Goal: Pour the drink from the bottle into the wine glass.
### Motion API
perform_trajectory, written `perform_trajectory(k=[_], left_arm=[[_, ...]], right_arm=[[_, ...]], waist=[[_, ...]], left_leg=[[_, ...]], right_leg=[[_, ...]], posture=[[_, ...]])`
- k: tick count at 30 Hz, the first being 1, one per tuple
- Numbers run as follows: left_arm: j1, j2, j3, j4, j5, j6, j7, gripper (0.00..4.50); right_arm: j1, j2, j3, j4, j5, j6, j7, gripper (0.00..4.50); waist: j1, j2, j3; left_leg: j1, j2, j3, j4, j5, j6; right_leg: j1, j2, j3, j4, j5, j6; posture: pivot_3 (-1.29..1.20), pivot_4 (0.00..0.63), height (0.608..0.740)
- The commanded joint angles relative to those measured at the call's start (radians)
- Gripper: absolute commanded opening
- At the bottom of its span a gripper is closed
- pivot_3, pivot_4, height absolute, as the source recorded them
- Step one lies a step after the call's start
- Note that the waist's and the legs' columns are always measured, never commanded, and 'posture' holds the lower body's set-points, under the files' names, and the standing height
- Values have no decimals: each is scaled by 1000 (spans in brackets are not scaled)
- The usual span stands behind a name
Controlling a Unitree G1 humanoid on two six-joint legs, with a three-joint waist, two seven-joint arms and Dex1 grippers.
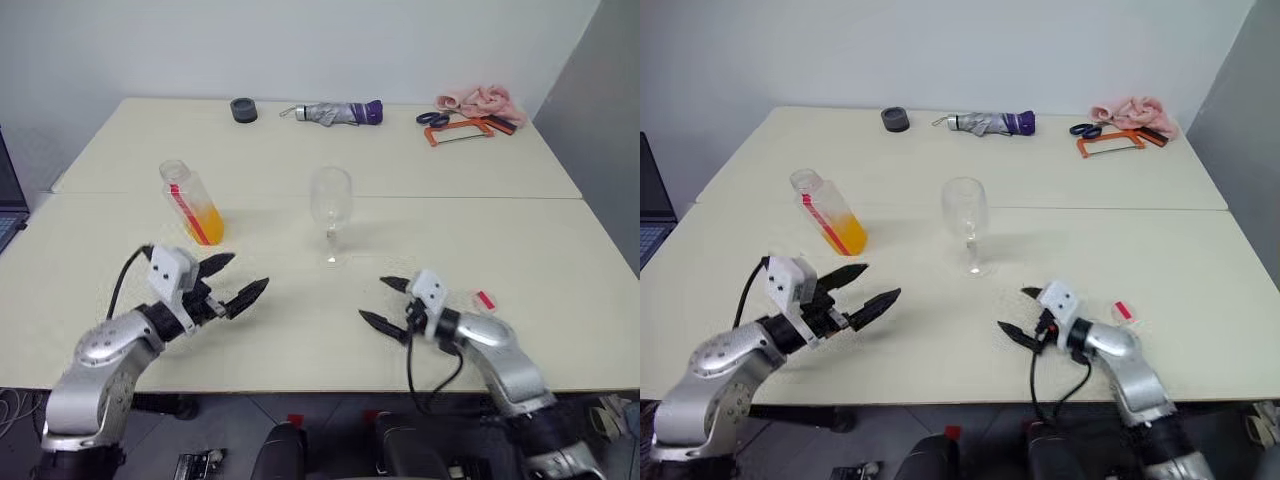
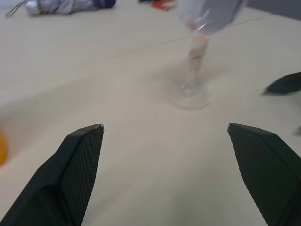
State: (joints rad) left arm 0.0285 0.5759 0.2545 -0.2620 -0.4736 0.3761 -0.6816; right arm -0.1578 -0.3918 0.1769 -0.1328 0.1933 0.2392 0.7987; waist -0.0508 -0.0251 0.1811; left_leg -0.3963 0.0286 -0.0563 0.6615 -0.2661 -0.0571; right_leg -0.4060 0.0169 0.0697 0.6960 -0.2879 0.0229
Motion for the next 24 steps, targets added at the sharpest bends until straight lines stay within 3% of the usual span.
perform_trajectory(k=[1,7,24], left_arm=[[21,-84,32,42,143,-131,190,4500],[-23,-174,51,108,253,-225,369,4500],[-273,-150,45,279,261,-222,406,4500]], right_arm=[[18,-42,-37,-230,103,107,16,4468],[19,-65,-40,-367,174,212,-15,4468],[-21,-69,-35,-437,192,269,-88,4468]], waist=[[1,1,0],[11,-2,-1],[19,-2,-1]], left_leg=[[0,0,-1,0,0,0],[1,-1,-2,0,0,0],[0,-2,-1,1,0,0]], right_leg=[[0,0,0,0,0,1],[1,0,0,0,-1,1],[1,0,-1,0,1,-1]], posture=[[0,150,740],[0,150,740],[0,150,740]])
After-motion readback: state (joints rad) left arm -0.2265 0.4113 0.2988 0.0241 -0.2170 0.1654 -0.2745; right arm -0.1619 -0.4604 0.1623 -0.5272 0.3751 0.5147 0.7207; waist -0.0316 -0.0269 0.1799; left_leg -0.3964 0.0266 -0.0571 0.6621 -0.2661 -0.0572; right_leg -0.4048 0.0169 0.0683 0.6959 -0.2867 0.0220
